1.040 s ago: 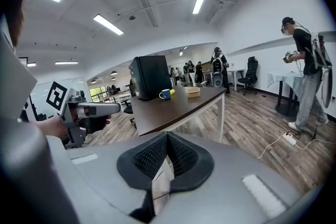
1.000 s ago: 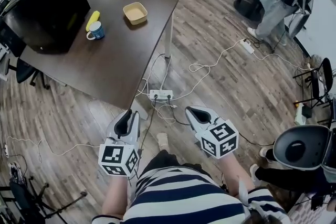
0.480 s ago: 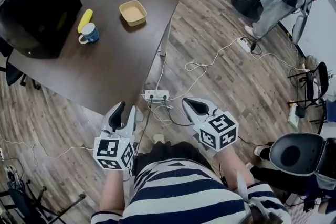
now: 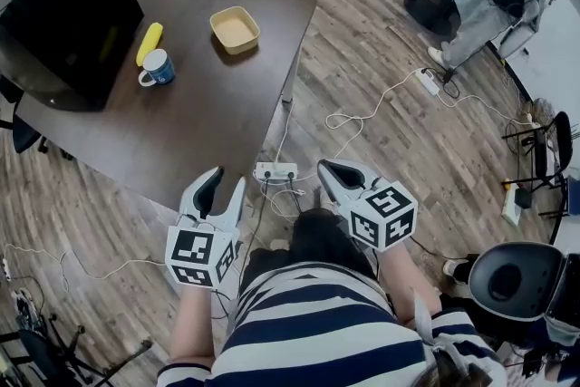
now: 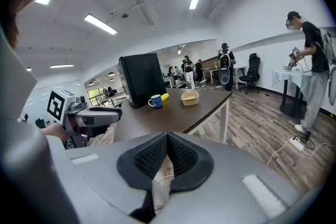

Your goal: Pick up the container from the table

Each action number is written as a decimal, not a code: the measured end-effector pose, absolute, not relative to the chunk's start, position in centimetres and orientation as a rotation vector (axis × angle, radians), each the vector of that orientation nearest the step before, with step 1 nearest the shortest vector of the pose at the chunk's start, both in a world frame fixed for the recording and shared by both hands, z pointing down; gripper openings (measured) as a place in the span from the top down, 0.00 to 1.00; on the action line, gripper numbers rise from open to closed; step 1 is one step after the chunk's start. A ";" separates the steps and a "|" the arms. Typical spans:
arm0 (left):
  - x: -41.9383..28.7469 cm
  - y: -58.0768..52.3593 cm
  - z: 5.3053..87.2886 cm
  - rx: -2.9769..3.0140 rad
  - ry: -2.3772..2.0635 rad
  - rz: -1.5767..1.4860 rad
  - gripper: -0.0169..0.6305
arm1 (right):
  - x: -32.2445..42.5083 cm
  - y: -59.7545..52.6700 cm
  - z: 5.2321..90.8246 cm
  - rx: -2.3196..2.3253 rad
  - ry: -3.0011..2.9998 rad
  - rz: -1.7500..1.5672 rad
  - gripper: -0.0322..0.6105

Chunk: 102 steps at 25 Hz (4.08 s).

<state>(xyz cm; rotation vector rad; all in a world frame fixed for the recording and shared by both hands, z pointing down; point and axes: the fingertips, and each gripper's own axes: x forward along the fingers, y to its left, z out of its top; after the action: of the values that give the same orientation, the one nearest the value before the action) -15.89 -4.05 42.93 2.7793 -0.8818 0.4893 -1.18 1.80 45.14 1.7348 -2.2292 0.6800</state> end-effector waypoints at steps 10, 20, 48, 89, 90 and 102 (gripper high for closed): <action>-10.9 -11.7 44.7 2.744 -0.978 0.595 0.97 | 2.7 -7.6 46.6 1.583 -2.351 0.707 0.95; -0.7 -21.8 44.3 2.698 -1.154 0.775 0.97 | 11.6 -18.1 47.1 1.392 -2.424 0.762 0.95; 9.7 -43.8 54.2 2.788 -1.198 1.500 0.97 | 19.4 -34.2 53.2 0.939 -2.475 0.775 0.95; 6.9 -43.9 55.6 2.793 -0.987 1.889 0.97 | 16.6 -35.3 56.2 0.853 -2.456 0.838 0.95; 6.5 -43.5 55.3 2.798 -0.992 1.886 0.97 | 16.3 -35.1 56.1 0.857 -2.453 0.837 0.95; 2.4 -36.8 51.8 2.876 -0.981 1.794 0.97 | 13.0 -32.0 54.7 0.921 -2.443 0.821 0.95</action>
<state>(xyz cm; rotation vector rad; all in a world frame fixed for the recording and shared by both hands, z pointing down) 2.43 -36.79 51.80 2.8762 -0.9806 1.7938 12.99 -32.01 54.73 0.9212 -2.4430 0.8213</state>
